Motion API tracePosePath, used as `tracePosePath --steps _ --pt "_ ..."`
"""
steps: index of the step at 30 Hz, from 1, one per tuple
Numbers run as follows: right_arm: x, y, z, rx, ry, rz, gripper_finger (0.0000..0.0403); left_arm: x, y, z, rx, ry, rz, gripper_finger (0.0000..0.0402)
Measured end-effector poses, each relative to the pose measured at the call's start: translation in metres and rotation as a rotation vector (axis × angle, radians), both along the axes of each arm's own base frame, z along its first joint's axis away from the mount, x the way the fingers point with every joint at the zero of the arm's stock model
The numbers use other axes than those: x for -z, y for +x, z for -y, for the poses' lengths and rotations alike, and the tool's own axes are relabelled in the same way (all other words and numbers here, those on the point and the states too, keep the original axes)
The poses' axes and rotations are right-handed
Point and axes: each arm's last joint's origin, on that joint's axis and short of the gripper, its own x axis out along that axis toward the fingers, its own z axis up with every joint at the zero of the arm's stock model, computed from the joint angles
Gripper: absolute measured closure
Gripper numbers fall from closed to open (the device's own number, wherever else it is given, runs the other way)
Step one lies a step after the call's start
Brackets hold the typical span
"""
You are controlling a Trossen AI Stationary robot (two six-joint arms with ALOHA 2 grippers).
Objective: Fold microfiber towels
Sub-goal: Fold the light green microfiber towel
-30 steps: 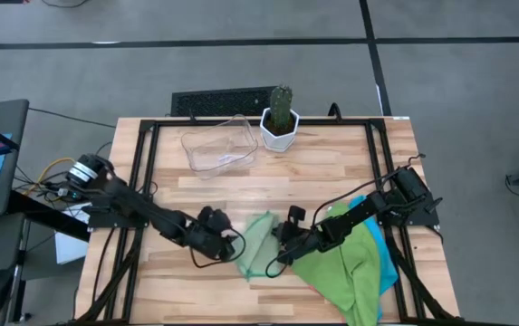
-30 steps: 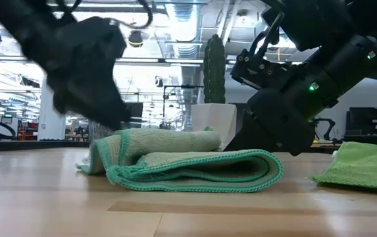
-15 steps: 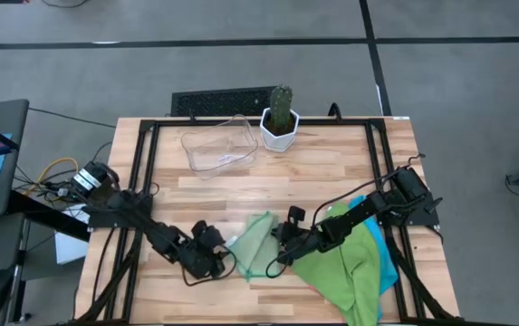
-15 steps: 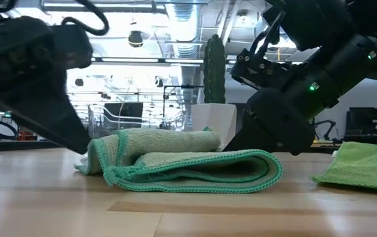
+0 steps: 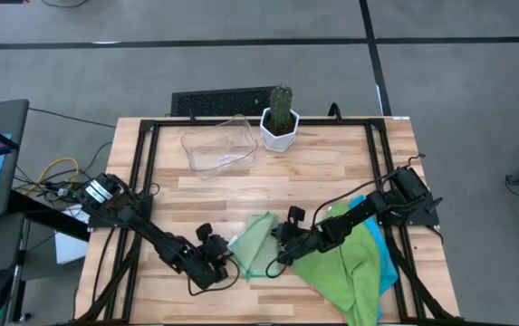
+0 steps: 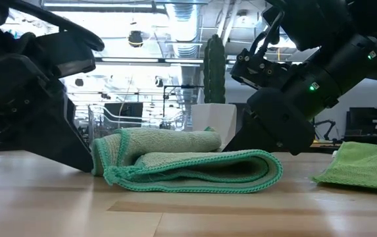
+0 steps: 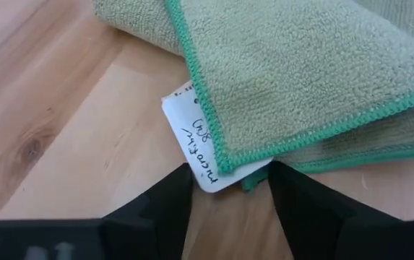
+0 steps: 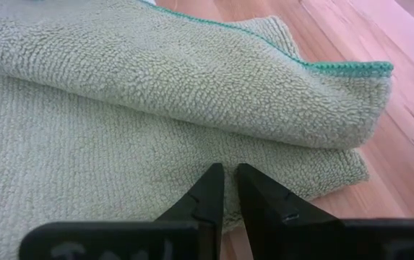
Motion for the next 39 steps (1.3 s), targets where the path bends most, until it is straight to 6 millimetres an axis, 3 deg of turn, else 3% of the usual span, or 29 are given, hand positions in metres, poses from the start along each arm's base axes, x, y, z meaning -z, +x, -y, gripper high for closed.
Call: tracePosePath --steps 7,9,23,33,39 --pt "0.0 0.0 0.0 -0.001 0.004 0.003 0.0333 -0.014 0.011 0.009 0.075 -0.007 -0.023 0.0374" --pt "0.0 0.0 0.0 -0.001 0.003 0.003 0.0333 -0.019 0.017 0.012 0.107 -0.006 -0.028 0.0392" --pt "0.0 0.001 0.0 -0.004 0.009 0.006 0.0333 -0.063 0.058 0.016 0.139 0.022 0.078 0.0398" --pt "-0.002 0.001 -0.001 0.007 0.032 0.02 0.033 -0.071 0.07 0.012 0.153 -0.026 0.128 0.0398" --pt "-0.023 -0.003 0.0 0.004 0.045 0.032 0.031 -0.072 0.074 0.009 0.144 -0.051 0.147 0.0397"
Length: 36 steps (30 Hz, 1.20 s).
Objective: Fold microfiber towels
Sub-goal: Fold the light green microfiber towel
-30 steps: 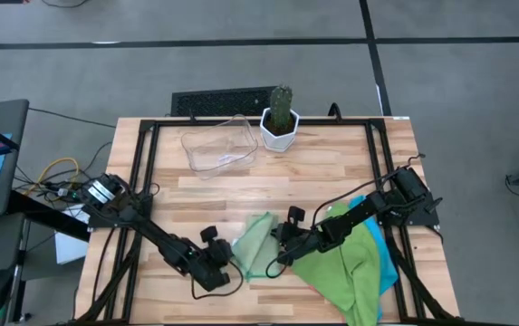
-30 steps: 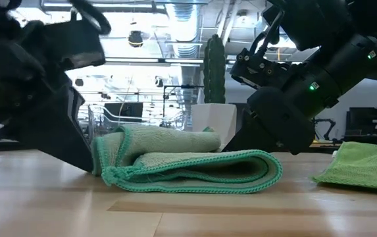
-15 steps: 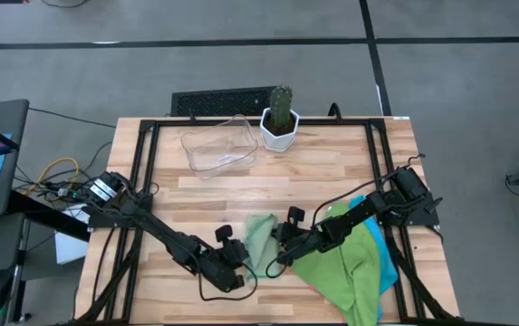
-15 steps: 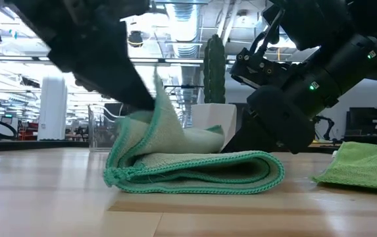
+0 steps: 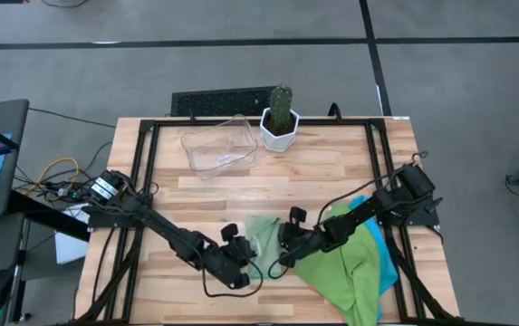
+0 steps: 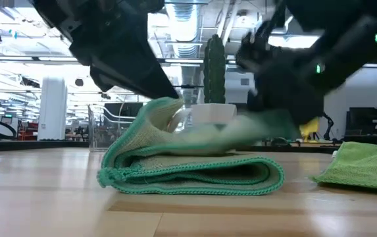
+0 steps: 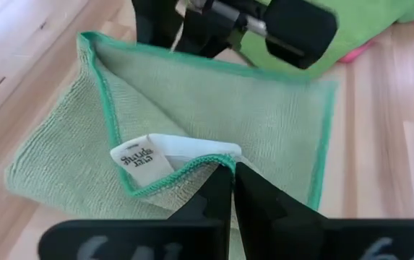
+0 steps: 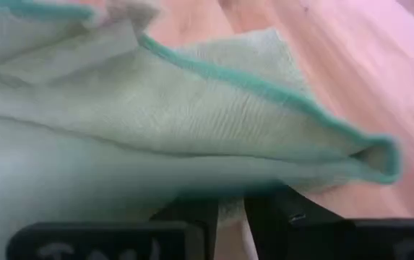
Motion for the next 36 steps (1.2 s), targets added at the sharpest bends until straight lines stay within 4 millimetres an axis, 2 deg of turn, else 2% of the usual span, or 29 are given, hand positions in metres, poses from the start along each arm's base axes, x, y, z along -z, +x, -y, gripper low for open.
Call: tracePosePath --steps 6,12,19,27,31,36 --pt "-0.022 -0.008 0.002 0.006 -0.016 -0.004 0.0288 -0.006 0.006 0.004 0.058 -0.051 0.058 0.0397" --pt "-0.027 -0.016 0.0 -0.001 -0.023 -0.041 0.0282 -0.005 0.008 0.007 0.091 -0.08 0.074 0.0384" --pt "-0.026 -0.025 -0.006 0.018 -0.014 -0.086 0.0284 -0.001 0.015 0.012 0.158 -0.122 0.109 0.0334" --pt "-0.043 -0.04 -0.016 0.027 -0.009 -0.066 0.0284 -0.004 0.015 0.01 0.179 -0.111 0.111 0.0276" --pt "-0.052 -0.052 -0.028 0.038 -0.018 -0.016 0.0284 -0.008 0.011 0.007 0.151 -0.07 0.091 0.0273" --pt "-0.059 -0.048 -0.057 0.026 -0.087 0.235 0.0284 -0.004 0.008 0.002 0.115 0.037 0.051 0.0283"
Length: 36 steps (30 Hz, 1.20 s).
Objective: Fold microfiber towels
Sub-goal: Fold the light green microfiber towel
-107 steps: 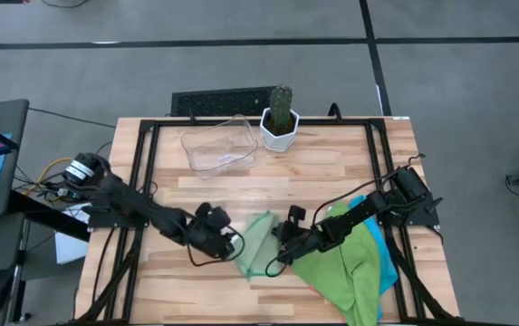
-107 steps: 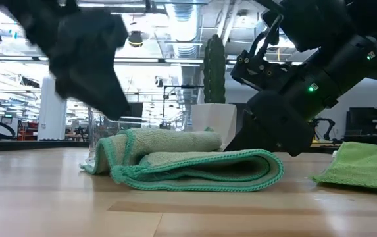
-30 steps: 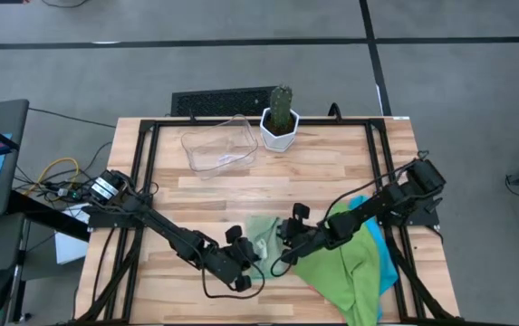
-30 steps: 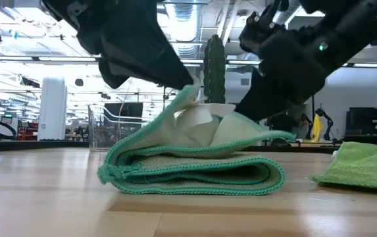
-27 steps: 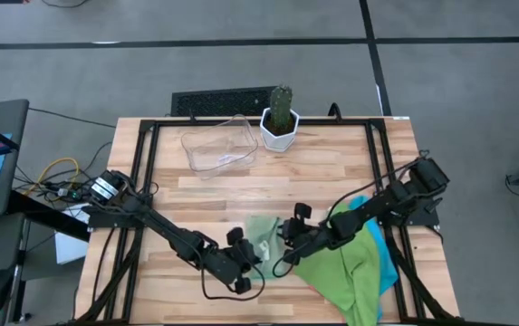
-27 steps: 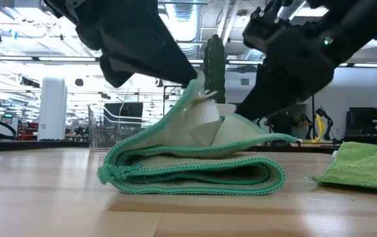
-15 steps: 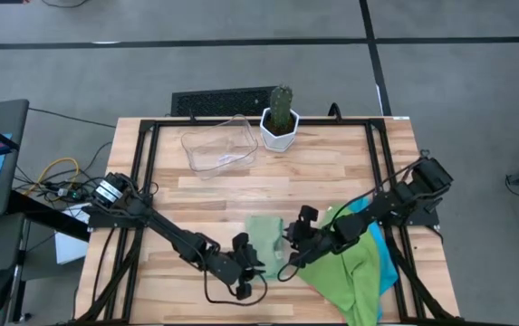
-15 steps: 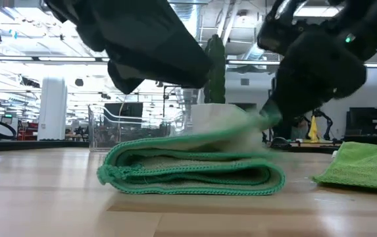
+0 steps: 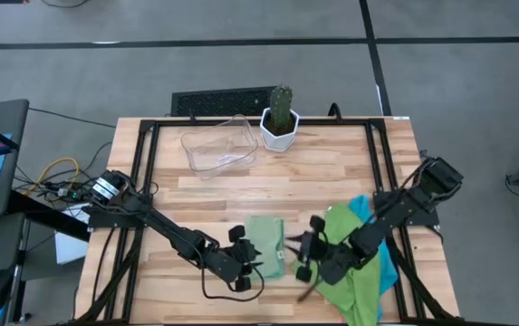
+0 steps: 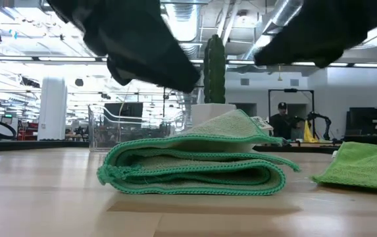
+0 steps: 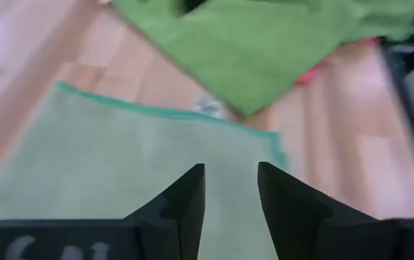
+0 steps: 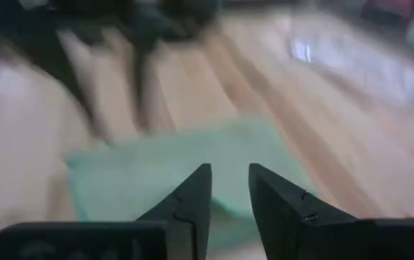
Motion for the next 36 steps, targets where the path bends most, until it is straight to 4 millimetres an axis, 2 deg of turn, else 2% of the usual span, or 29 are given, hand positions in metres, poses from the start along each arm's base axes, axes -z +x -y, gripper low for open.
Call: tracePosePath --steps 4,8,10,13,22,25,27,32,36 --pt "0.011 0.021 0.0 -0.067 0.026 0.057 0.0284 0.007 -0.002 -0.009 -0.035 0.107 -0.017 0.0291" --pt "0.042 0.036 0.012 -0.105 0.089 -0.034 0.0285 0.02 -0.004 -0.024 -0.043 0.124 -0.07 0.0299" --pt "0.046 0.039 0.015 -0.113 0.137 -0.054 0.0285 0.025 -0.005 -0.031 -0.058 0.128 -0.083 0.0304" --pt "0.048 0.039 0.014 -0.128 0.201 -0.076 0.0285 0.029 -0.004 -0.039 -0.06 0.108 -0.087 0.0311" --pt "0.05 0.019 -0.006 -0.141 0.258 -0.14 0.0285 0.034 -0.003 -0.05 -0.06 0.103 -0.123 0.0323" --pt "0.051 0.015 -0.008 -0.117 0.223 -0.141 0.0285 0.033 -0.003 -0.05 -0.06 0.117 -0.116 0.0324" --pt "0.043 0.014 -0.008 -0.094 0.163 -0.096 0.0285 0.033 -0.003 -0.05 -0.06 0.12 -0.116 0.0324" --pt "0.028 0.02 0.007 -0.027 0.043 -0.049 0.0285 0.034 -0.003 -0.051 -0.066 0.119 -0.118 0.0324" --pt "0.022 0.019 0.027 0.031 -0.004 -0.128 0.0285 0.033 -0.003 -0.052 -0.095 0.155 -0.112 0.0324"
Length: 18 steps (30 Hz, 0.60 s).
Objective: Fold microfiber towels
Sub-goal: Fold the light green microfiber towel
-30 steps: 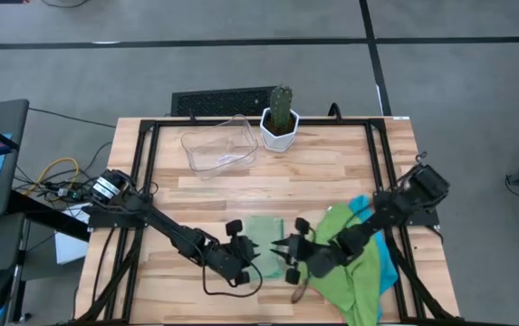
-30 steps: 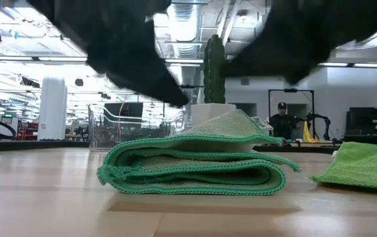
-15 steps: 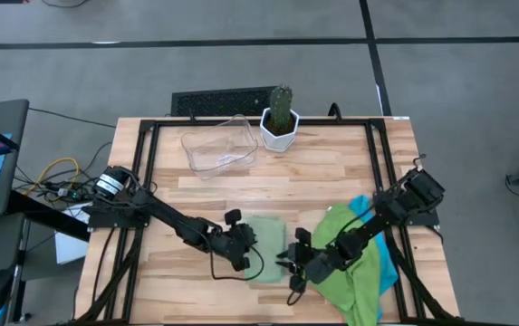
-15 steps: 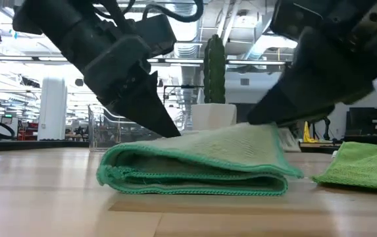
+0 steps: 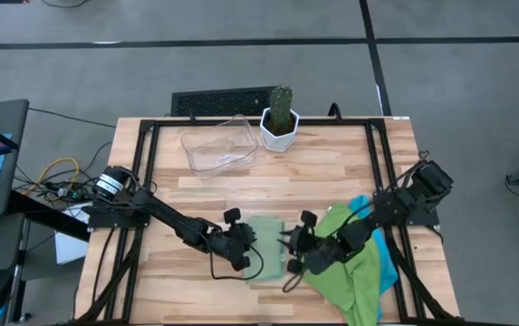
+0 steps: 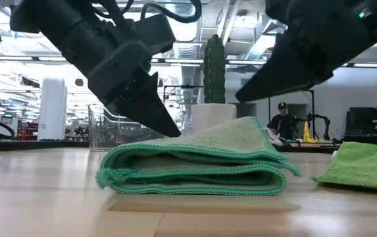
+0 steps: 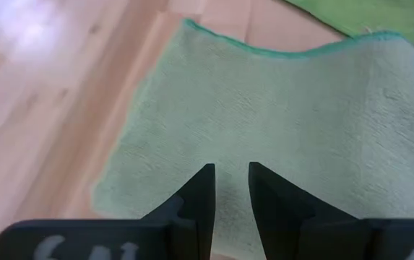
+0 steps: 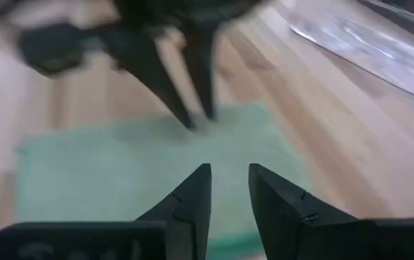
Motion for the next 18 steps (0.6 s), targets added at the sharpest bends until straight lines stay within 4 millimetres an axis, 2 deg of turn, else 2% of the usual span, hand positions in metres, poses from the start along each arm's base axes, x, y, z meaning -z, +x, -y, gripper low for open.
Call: tracePosePath --steps 3,7,12,16,18 --pt "0.002 -0.001 0.016 0.059 -0.01 -0.076 0.0284 -0.003 0.003 -0.002 -0.011 0.031 0.033 0.0324" --pt "0.005 0.004 0.024 0.069 -0.015 -0.089 0.0284 -0.008 0.01 -0.003 0.037 -0.03 0.084 0.0324" --pt "0.029 0.013 0.028 0.078 -0.033 -0.131 0.0284 -0.008 0.011 0.0 0.061 -0.058 0.101 0.0324" --pt "0.051 0.021 0.037 0.081 -0.056 -0.179 0.0284 -0.012 0.01 0.01 0.105 -0.096 0.141 0.0324" --pt "0.055 0.025 0.043 0.082 -0.029 -0.19 0.0284 -0.012 0.008 0.016 0.128 -0.104 0.141 0.0324"
